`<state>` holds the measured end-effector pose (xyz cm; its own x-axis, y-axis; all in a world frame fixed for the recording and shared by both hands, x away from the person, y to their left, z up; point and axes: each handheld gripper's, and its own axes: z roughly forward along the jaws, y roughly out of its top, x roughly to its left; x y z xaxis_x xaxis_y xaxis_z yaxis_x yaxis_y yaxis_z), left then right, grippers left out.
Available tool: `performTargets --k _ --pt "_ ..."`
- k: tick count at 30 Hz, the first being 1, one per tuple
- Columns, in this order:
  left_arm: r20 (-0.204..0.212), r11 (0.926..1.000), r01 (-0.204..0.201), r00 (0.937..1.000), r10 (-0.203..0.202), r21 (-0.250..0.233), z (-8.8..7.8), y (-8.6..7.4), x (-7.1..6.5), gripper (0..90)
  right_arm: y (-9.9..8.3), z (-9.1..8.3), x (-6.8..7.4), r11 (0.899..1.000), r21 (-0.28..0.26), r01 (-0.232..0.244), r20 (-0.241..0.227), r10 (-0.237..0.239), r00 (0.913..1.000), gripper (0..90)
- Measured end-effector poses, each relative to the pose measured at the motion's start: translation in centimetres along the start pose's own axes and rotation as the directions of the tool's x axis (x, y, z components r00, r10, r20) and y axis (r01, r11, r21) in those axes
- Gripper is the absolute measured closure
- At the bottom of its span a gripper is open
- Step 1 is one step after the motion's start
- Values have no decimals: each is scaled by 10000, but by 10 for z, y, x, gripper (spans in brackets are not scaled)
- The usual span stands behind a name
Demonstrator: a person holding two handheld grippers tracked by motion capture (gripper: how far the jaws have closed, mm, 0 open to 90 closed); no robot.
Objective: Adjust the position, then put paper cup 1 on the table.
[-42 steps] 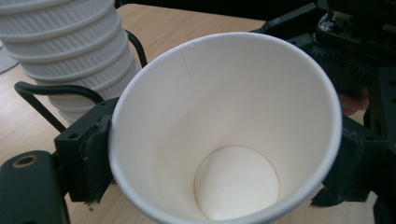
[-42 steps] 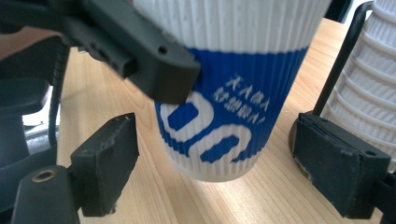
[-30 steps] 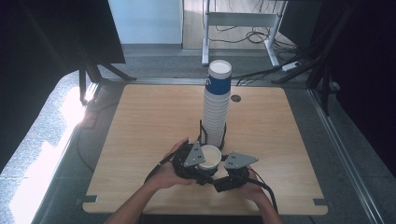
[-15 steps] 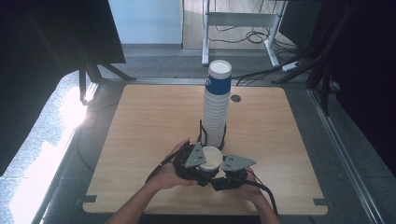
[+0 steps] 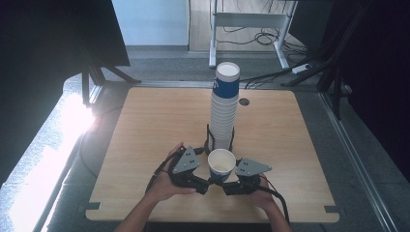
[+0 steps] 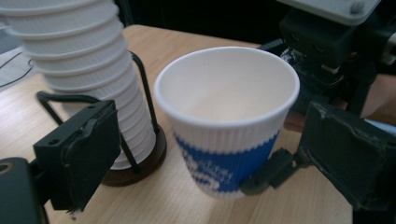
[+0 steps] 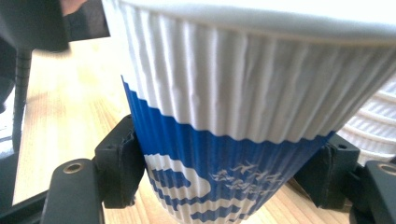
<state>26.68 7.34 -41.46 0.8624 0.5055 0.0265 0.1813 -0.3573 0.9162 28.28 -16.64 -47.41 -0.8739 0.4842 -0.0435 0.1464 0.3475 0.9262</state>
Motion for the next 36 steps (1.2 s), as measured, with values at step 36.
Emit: performTargets --k 36 --pt "-1810 9842 1772 9677 -1753 -54 -25 -48 21 65 -11 -54 -61 9906 -928 -1005 2913 1235 9486 261"
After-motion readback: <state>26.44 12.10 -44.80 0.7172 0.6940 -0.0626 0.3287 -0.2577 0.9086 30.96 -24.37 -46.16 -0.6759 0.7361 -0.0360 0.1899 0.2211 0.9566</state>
